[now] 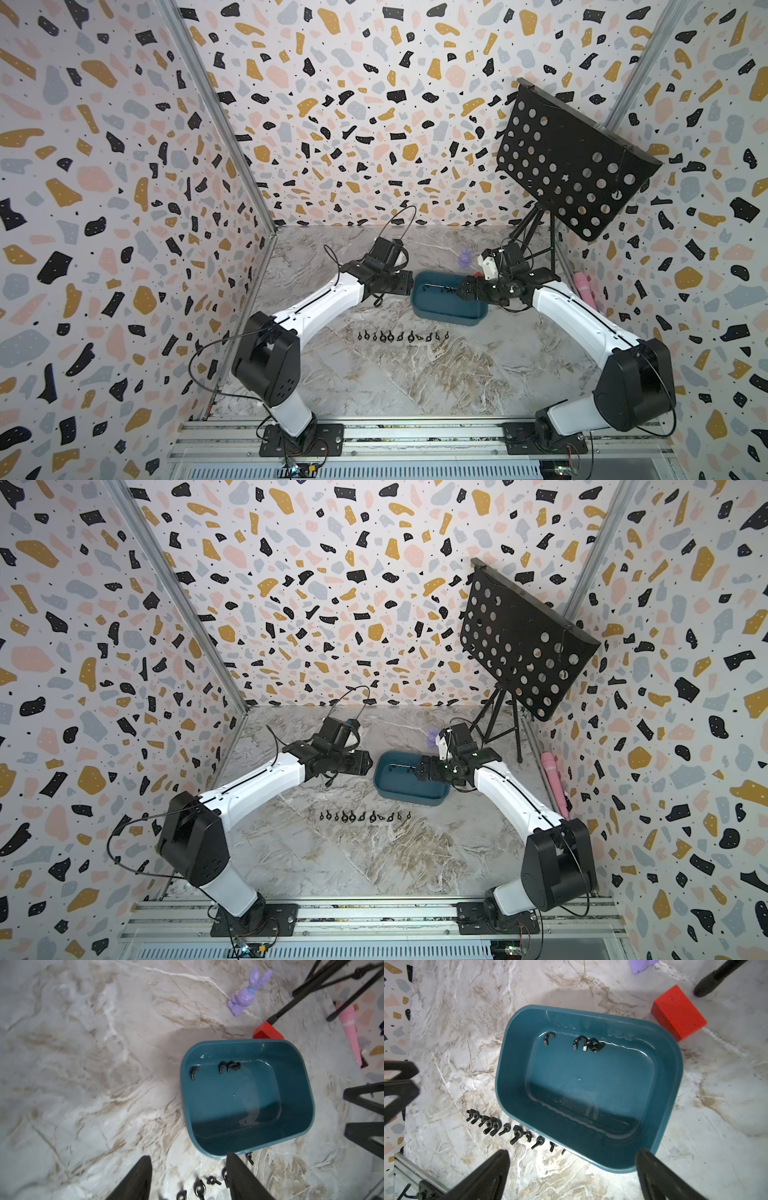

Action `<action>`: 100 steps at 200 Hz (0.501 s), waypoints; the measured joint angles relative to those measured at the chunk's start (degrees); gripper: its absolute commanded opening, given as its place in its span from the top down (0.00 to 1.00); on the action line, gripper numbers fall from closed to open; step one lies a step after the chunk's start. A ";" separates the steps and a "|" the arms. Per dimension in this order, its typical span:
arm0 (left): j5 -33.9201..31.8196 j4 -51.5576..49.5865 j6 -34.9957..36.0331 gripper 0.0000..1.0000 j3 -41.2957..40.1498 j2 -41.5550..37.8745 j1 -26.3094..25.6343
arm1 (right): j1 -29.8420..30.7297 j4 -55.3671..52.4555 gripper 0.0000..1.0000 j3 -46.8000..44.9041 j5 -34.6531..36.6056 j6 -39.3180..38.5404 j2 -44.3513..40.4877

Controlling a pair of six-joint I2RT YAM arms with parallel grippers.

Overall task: Take out the wing nut from the storage box
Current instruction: Pick up the wing nut from the storage box.

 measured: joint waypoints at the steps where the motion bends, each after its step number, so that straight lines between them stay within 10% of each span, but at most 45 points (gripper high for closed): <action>1: 0.00 0.00 0.15 0.50 0.31 0.35 -0.15 | -0.07 0.00 0.00 -0.11 -0.04 0.02 -0.20; 100: -3.50 -1.62 8.46 0.68 17.16 22.93 -5.53 | -1.68 -2.16 0.00 -4.26 -2.27 0.11 -9.70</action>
